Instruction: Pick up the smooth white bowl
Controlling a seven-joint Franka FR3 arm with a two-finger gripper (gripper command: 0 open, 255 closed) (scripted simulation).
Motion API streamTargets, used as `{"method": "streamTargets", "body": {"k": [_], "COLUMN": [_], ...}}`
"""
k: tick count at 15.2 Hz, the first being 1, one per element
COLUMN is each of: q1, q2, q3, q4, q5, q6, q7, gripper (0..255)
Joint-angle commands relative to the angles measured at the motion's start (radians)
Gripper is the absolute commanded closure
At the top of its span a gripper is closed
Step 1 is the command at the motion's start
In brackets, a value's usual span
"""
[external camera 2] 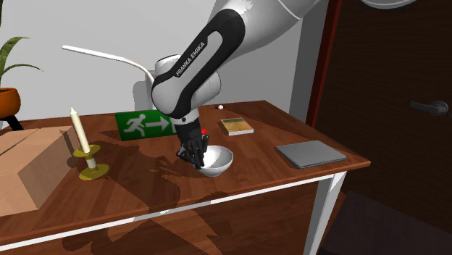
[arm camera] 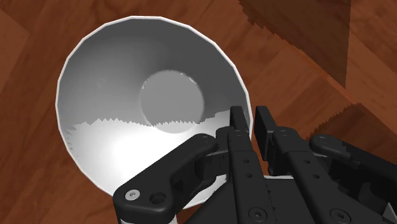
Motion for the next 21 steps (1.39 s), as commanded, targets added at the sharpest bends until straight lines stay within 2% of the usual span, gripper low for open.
{"method": "streamTargets", "body": {"k": [1, 4, 21], "q1": [0.0, -0.001, -0.003], "q2": [0.0, 0.002, -0.114], "q3": [0.0, 0.0, 0.007], "q4": [0.0, 0.002, 0.03], "q5": [0.0, 0.0, 0.014], "q6": [0.0, -0.001, -0.144], "q7": [0.0, -0.001, -0.021], "gripper": [255, 255, 255]}}
